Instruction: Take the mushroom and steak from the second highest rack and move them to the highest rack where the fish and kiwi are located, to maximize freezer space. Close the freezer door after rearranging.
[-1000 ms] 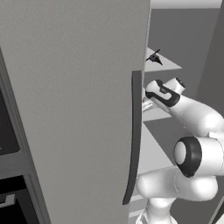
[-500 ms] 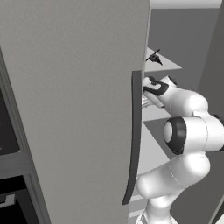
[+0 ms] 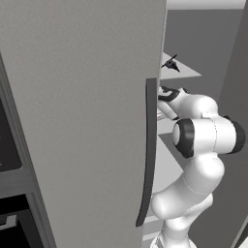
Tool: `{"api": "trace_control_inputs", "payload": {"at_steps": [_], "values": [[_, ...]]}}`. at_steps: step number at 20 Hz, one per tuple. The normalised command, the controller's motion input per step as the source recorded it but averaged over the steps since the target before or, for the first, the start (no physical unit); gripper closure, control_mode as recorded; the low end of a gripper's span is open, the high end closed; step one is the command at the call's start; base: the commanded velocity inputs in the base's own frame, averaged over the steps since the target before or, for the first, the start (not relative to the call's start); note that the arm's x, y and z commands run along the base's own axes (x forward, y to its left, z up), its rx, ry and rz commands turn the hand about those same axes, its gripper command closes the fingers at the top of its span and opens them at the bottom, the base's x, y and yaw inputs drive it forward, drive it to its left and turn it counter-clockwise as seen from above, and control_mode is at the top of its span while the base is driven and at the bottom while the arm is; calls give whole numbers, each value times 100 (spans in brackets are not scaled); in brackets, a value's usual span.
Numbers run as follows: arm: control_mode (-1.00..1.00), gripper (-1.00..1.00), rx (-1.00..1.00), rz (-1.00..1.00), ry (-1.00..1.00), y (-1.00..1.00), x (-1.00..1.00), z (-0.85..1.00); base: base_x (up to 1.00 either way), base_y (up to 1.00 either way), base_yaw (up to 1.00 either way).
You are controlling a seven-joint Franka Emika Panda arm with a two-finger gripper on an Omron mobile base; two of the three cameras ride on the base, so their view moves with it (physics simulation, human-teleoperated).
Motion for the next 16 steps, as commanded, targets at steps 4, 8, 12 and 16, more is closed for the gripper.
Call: {"api": "trace_control_inputs", "payload": {"at_steps": [4,8,12,16], "values": [[-100,-100,0,0,0,1,3,-24,0,0,0],[-100,-100,0,0,0,9,0,-24,0,0,0],[-100,-100,0,1,-2,24,-17,-32,0,0,0],[-100,-100,0,1,-4,31,-24,-35,0,0,0]]}}
